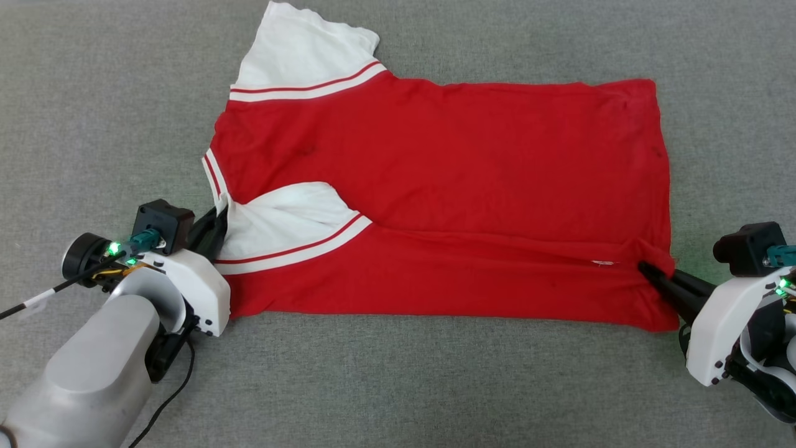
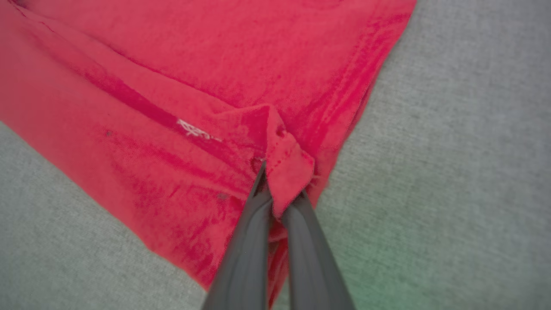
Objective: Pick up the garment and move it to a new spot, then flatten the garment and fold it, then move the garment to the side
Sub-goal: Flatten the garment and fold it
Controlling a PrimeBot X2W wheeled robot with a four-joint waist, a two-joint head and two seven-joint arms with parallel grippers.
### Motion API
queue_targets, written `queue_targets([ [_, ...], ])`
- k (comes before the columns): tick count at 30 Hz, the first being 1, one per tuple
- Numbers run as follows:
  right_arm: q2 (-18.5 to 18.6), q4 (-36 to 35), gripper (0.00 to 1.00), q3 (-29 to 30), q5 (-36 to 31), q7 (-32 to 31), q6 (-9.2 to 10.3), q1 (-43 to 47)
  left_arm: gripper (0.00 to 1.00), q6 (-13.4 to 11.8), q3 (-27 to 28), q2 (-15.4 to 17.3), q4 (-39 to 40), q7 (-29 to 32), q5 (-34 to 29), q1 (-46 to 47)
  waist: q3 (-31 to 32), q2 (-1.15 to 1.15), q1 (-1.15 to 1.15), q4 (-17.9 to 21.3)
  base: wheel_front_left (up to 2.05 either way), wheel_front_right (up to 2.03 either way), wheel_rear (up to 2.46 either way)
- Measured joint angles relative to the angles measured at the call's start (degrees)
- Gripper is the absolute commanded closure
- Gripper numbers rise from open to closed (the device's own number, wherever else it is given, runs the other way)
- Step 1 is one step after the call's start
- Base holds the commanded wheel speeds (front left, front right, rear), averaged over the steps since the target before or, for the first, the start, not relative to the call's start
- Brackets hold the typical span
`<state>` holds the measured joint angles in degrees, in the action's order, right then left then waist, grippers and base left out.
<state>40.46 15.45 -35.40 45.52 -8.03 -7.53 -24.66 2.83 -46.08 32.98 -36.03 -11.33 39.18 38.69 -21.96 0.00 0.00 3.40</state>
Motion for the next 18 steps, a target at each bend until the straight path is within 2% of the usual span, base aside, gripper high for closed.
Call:
queue_targets([
  [1,0.0,0.0,1.0,-0.3,0.2,0.1,0.0,0.0,1.0,0.4,-0.2,-0.4,-1.0,-0.2,0.0,0.3,0.3,0.0,0.0,0.0,0.0,0.0,0.0],
  [2,0.0,0.1,0.82,-0.5,0.3,0.4,0.01,0.0,1.0,0.8,-0.3,-0.8,-2.1,-0.5,0.1,0.5,0.7,0.0,0.0,0.0,0.0,0.0,0.0],
  [3,0.0,0.1,0.71,-0.7,0.3,0.5,0.01,0.0,0.95,1.1,-0.4,-1.2,-2.8,-0.5,0.3,0.7,1.1,0.0,0.0,0.0,0.0,0.0,0.0],
  [4,0.1,0.1,0.57,-0.9,0.4,0.7,0.02,0.0,0.29,1.2,-0.5,-1.4,-3.6,-0.5,0.3,1.0,1.5,0.0,0.0,-0.1,0.0,0.0,0.0],
  [5,0.1,0.1,0.0,-0.9,0.5,1.0,0.02,0.0,0.0,1.3,-0.8,-1.4,-4.1,-0.7,0.0,1.4,1.9,0.0,0.0,-0.1,0.0,0.0,0.0],
  [11,1.1,-1.6,0.0,-0.2,0.3,2.0,0.01,0.5,0.0,2.6,-1.7,-0.5,-3.8,1.4,-0.6,4.6,4.8,0.0,0.01,-0.9,0.0,0.0,0.0],
  [15,1.7,-2.8,0.0,0.7,-0.3,2.1,0.02,1.6,0.0,3.3,-2.7,2.5,-0.7,7.7,-0.2,7.2,6.1,0.0,0.0,-1.4,0.0,0.0,0.0],
  [18,1.8,-3.6,0.0,1.3,-0.8,1.4,0.01,2.1,0.0,3.7,-3.6,4.8,3.3,14.8,0.2,9.2,6.8,0.0,0.0,-1.7,0.0,0.0,0.0],
])
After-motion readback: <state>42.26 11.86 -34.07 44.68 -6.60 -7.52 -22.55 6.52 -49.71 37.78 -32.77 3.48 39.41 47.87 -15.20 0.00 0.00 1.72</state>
